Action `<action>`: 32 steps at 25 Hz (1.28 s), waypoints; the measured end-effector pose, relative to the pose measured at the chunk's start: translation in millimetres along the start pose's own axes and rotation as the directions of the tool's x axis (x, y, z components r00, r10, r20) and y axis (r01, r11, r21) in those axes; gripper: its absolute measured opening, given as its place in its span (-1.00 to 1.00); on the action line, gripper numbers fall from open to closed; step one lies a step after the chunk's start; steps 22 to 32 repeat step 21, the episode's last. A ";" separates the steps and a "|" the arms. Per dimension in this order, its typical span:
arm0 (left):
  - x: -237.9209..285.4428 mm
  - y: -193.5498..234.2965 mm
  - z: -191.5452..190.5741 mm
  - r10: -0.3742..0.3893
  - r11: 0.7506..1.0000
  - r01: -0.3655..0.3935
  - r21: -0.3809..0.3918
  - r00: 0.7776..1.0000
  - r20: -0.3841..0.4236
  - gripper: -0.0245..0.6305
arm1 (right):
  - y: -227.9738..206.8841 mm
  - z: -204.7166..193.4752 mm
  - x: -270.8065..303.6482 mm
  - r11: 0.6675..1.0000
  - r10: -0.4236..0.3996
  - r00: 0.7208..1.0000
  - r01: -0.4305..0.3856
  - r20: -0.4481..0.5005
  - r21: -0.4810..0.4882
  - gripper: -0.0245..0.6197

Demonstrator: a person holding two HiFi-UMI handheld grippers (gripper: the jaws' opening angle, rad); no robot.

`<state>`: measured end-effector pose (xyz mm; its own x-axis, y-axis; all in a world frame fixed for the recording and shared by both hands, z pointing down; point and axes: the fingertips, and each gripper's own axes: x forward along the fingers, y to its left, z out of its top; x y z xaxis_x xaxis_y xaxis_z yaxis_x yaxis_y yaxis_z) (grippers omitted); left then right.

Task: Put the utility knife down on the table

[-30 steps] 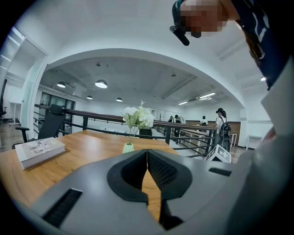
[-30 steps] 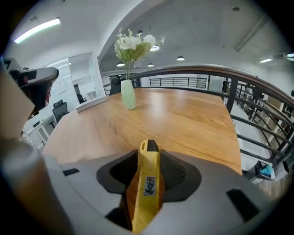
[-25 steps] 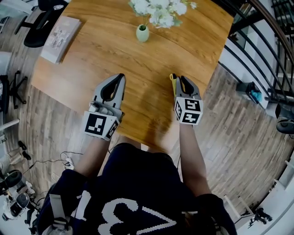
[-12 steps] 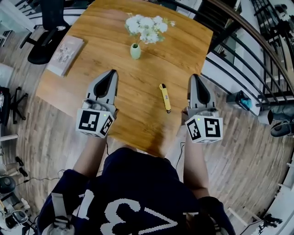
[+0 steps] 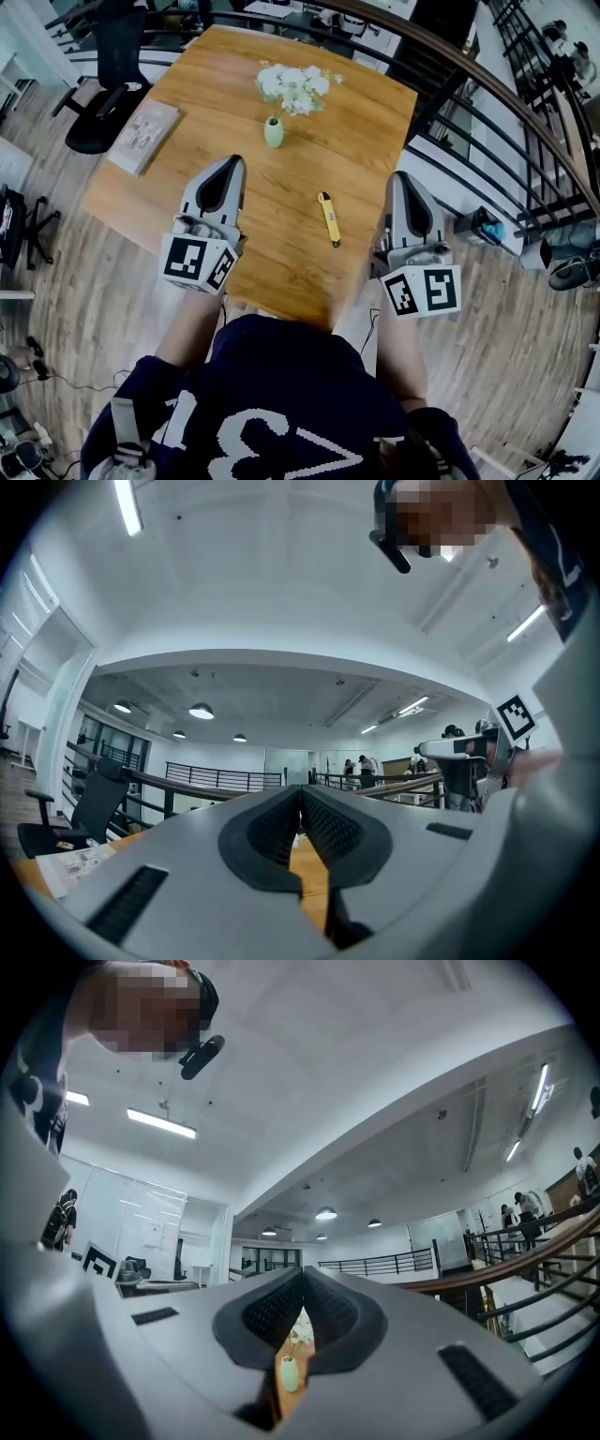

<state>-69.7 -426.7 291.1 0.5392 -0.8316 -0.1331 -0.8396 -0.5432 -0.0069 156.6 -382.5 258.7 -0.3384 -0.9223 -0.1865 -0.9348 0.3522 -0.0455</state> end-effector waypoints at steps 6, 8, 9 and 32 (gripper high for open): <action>-3.9 -6.1 0.7 0.001 1.000 -0.001 0.007 1.000 0.003 -0.88 | -1.6 -1.3 -5.4 1.000 -0.003 1.000 0.003 0.006 0.022 -0.84; -4.8 -7.4 1.0 0.003 1.000 -0.004 0.010 1.000 0.004 -0.88 | -2.2 0.0 -6.6 1.000 -0.003 1.000 0.002 0.008 0.027 -0.84; -5.0 -8.1 1.1 0.004 1.000 -0.004 0.013 1.000 0.004 -0.88 | -2.6 0.7 -7.1 1.000 -0.004 1.000 0.003 0.009 0.026 -0.84; -7.5 -7.1 1.1 0.010 0.999 -0.010 0.036 1.000 -0.001 -0.88 | 9.3 3.6 -0.9 1.000 0.023 1.000 -0.023 -0.009 -0.013 -0.84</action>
